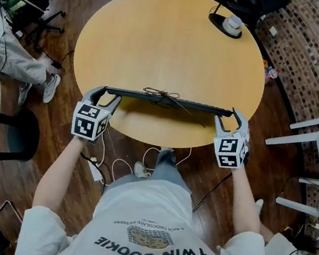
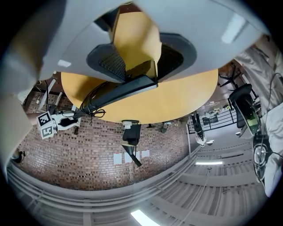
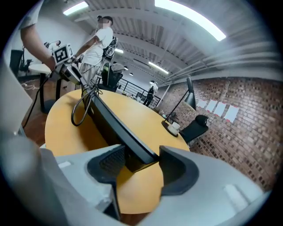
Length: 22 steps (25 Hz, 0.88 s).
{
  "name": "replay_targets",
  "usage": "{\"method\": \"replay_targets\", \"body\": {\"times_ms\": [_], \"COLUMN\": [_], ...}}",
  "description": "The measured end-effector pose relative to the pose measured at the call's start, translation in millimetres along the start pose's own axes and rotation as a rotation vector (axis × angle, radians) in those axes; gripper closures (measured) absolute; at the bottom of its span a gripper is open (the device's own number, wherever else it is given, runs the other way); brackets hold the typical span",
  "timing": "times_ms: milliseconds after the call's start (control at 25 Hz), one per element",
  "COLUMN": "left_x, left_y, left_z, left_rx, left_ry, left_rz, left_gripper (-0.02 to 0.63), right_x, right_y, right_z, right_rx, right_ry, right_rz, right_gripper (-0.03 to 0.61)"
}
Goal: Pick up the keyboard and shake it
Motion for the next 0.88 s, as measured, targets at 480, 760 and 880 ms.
{"method": "replay_targets", "body": {"times_ms": [480,760,880], "left_x": [13.5,23.1,33.6], "left_y": [10.6,14.3,14.2], "left_z": [-14.9,-35.9,-45.4], "left_rx": [-0.111,-0.171,-0.109], "left_ry": [-0.278,-0.632,-0.728], "left_rz": [0.020,0.031,0.085], "left_gripper": [0.376,0.381,0.402], "right_x": [-1.0,5.7,13.6], "right_y": [3.8,13.8,18.3], "right_z": [37.2,56.0,64.6], "right_rx": [0.046,0.035,0.027], "right_ry": [0.496,0.538,0.556], "right_rz": [0.151,0.193,0.216], "right_gripper": [0.416,0.436,0.446]}}
Point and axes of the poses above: the fingertips, and each gripper's own axes: y backward along the fingers, z to its left, x out of its underside, the point moved 8 cm from there along y, backward along the fingers, and after that the axes turned 4 degrees about -x, right-handed, at the moved point
